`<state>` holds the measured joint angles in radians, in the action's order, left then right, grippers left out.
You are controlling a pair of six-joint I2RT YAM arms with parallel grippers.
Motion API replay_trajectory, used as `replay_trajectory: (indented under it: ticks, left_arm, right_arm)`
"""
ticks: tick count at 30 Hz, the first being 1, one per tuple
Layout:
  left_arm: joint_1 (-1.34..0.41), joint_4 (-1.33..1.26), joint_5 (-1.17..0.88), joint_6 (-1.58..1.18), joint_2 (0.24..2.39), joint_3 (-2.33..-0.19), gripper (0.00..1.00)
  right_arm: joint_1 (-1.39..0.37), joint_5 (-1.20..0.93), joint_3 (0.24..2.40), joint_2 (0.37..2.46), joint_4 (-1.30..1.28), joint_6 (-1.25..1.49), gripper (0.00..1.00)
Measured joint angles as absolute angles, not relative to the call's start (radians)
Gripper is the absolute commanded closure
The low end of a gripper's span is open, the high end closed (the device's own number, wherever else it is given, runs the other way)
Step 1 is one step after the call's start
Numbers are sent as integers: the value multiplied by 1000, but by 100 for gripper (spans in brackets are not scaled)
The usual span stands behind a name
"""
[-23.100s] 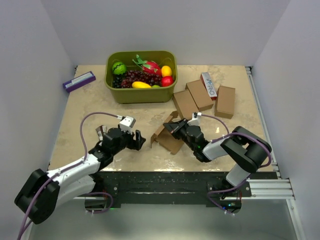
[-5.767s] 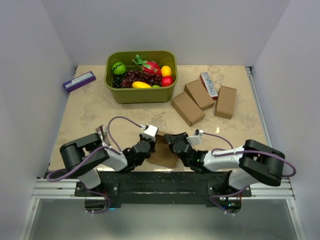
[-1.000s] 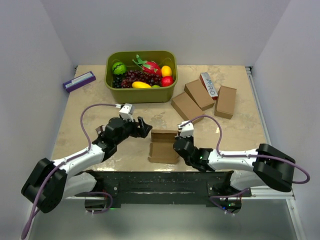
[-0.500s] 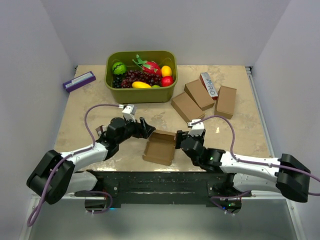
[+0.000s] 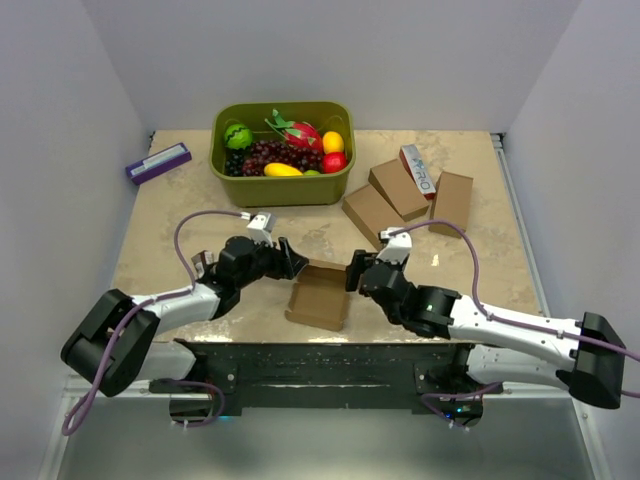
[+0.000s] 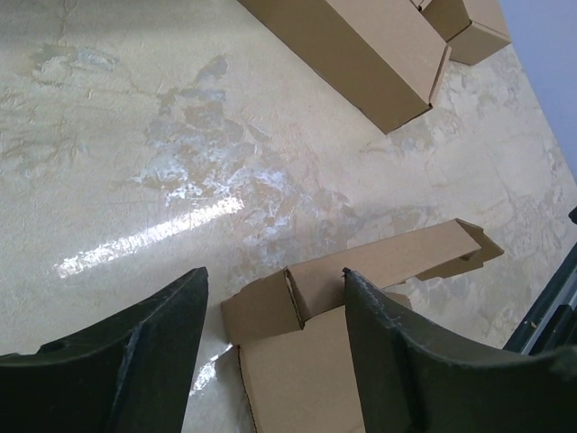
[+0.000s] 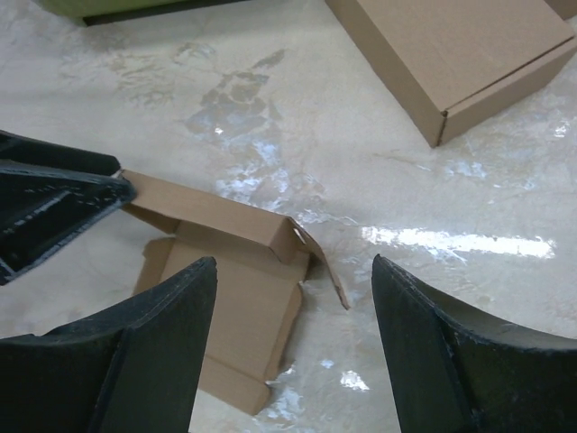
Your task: Fold the paper box
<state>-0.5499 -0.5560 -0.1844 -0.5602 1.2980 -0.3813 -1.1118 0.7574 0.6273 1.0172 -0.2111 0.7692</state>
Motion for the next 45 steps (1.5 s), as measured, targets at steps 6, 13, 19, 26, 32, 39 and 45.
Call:
replay_trajectory:
  ticks: [6,13,19,26,32,39,45]
  left_arm:
    - [-550,-577,-189,-562,1302,-372,46]
    - [-550,-639,-212,-566,1312,-354,64]
    - [-550,-701,-229,-570,1324,-330,73]
    - [-550,-746,-234,-585,1326,-305,76]
    - [-550,-768,-233,-585,1325,-292,78]
    - [-550,-778,-227,-582,1312,-274,78]
    - [-550,-789,-223,-578,1306,-263,79]
  right_arm:
    - [-1111,725,662,1082,-216,794,32]
    - [-1111,688,679,1159,-217,812,35]
    - [-1111,660,689,1159,-217,830,35]
    - [-1111,604,730,1156,-218,854,34]
    - [-1101,519,754,1164,-200,893,34]
    - [-1081,422,731,1190,-146,980,36]
    - [-1058,399,698,1191,-140,1033,37]
